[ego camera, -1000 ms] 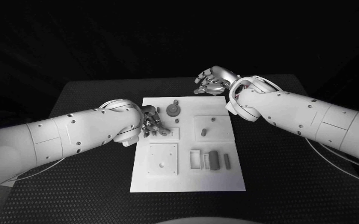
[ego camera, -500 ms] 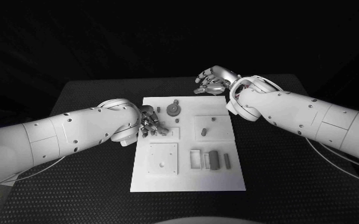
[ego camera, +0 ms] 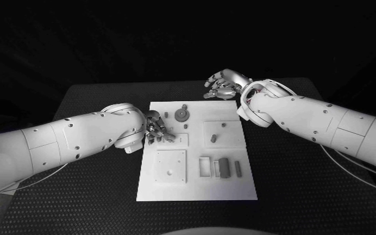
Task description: Assemble the parts on the task board
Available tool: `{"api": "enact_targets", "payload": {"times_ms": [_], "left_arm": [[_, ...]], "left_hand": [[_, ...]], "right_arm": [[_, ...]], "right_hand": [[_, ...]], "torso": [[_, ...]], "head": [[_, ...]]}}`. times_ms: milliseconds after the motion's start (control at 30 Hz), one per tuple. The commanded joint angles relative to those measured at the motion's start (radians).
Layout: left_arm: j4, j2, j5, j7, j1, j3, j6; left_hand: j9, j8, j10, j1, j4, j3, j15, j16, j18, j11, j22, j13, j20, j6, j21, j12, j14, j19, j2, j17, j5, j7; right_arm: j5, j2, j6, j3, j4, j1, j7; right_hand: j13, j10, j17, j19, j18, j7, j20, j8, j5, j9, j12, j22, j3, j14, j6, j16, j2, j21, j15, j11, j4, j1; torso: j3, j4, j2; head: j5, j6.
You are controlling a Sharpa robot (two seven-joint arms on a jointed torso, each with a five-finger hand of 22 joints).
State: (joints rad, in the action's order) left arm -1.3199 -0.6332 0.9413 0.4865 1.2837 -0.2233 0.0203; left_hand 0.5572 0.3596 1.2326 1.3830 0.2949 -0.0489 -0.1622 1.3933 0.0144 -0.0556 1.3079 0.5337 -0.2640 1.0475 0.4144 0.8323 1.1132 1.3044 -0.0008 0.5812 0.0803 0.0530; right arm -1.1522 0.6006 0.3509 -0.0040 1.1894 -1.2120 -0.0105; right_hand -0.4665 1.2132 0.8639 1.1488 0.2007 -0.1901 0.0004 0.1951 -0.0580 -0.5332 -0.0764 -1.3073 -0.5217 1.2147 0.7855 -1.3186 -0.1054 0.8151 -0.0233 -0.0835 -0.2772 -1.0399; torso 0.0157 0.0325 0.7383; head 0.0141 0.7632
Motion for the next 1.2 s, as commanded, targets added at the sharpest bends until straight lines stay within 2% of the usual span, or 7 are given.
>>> {"api": "enact_targets", "payload": {"times_ms": [33,267,467,733,1067,1200], "left_arm": [[0.004,-0.004,0.002,0.028,-0.009,-0.008,-0.028],[0.004,-0.007,-0.009,0.024,-0.009,-0.007,-0.026],[0.005,-0.007,-0.034,0.022,-0.009,-0.006,-0.026],[0.007,-0.009,-0.040,0.021,-0.009,-0.006,-0.025],[0.008,-0.013,-0.042,0.017,-0.010,-0.005,-0.022],[0.010,-0.013,-0.058,0.015,-0.010,-0.005,-0.023]], "left_hand": [[-0.001,-0.003,-0.001,0.012,-0.004,0.011,0.007,0.004,0.009,0.008,0.021,0.000,0.010,-0.021,-0.007,0.006,0.000,0.000,0.006,-0.001,0.007,0.012],[-0.001,-0.007,-0.002,0.007,-0.002,0.007,0.008,0.005,0.009,0.009,0.021,0.000,0.012,-0.022,-0.007,0.008,-0.001,0.000,0.002,-0.001,0.006,0.013],[0.000,-0.021,-0.005,-0.071,-0.001,0.006,0.011,0.006,0.013,0.011,0.018,-0.001,0.015,-0.018,-0.010,0.011,-0.002,0.003,-0.043,-0.005,-0.008,0.015],[0.003,-0.035,-0.008,-0.138,0.000,0.043,0.010,0.008,0.017,0.010,0.018,-0.003,0.015,-0.013,-0.016,0.015,-0.003,0.005,-0.077,-0.009,-0.023,0.014],[0.005,-0.040,-0.009,-0.155,0.000,0.058,0.009,0.009,0.018,0.010,0.019,-0.004,0.015,-0.011,-0.018,0.017,-0.004,0.006,-0.085,-0.011,-0.025,0.014],[0.006,-0.043,-0.009,-0.151,-0.001,0.068,0.009,0.010,0.019,0.009,0.019,-0.004,0.014,-0.010,-0.018,0.018,-0.004,0.006,-0.075,-0.011,-0.024,0.013]], "right_arm": [[-0.001,0.000,-0.010,0.000,0.001,0.001,-0.009],[-0.001,0.000,-0.009,0.000,0.000,0.001,-0.009],[-0.004,0.000,-0.005,0.000,0.001,0.002,-0.009],[-0.004,0.001,-0.004,0.000,0.001,0.002,-0.009],[-0.004,0.001,-0.004,0.000,0.000,0.003,-0.009],[-0.004,0.001,-0.004,0.000,0.000,0.003,-0.009]], "right_hand": [[-0.002,-0.002,-0.001,0.000,0.061,-0.010,-0.008,0.005,-0.002,0.002,0.005,-0.016,0.000,-0.007,-0.002,-0.004,0.000,-0.005,0.001,-0.006,0.008,0.014],[-0.002,-0.002,-0.002,0.000,0.061,-0.010,-0.009,0.005,-0.002,0.002,0.005,-0.016,-0.001,-0.007,-0.003,-0.004,0.000,-0.005,0.001,-0.007,0.009,0.015],[-0.002,-0.003,-0.002,0.000,0.061,-0.010,-0.009,0.005,-0.002,0.002,0.005,-0.016,-0.001,-0.007,-0.003,-0.004,-0.001,-0.005,0.001,-0.007,0.009,0.015],[-0.002,-0.004,-0.002,0.000,0.061,-0.010,-0.009,0.005,-0.002,0.003,0.006,-0.016,-0.001,-0.008,-0.004,-0.004,-0.002,-0.006,0.002,-0.007,0.009,0.016],[-0.002,-0.005,-0.002,-0.001,0.061,-0.010,-0.009,0.005,-0.002,0.003,0.006,-0.016,-0.001,-0.008,-0.005,-0.004,-0.002,-0.006,0.002,-0.007,0.008,0.016],[-0.002,-0.005,-0.002,-0.001,0.061,-0.010,-0.009,0.005,-0.002,0.003,0.006,-0.016,-0.002,-0.008,-0.005,-0.004,-0.002,-0.006,0.002,-0.007,0.008,0.016]], "torso": [[0.0007,0.0000,0.000],[0.0009,-0.0006,0.000],[0.0009,-0.0005,0.000],[0.0013,-0.0004,0.000],[0.0010,-0.0005,0.000],[0.0006,-0.0006,0.000]], "head": [[0.000,0.000],[0.000,0.000],[0.000,-0.001],[-0.001,-0.001],[-0.001,-0.001],[-0.001,-0.001]]}}
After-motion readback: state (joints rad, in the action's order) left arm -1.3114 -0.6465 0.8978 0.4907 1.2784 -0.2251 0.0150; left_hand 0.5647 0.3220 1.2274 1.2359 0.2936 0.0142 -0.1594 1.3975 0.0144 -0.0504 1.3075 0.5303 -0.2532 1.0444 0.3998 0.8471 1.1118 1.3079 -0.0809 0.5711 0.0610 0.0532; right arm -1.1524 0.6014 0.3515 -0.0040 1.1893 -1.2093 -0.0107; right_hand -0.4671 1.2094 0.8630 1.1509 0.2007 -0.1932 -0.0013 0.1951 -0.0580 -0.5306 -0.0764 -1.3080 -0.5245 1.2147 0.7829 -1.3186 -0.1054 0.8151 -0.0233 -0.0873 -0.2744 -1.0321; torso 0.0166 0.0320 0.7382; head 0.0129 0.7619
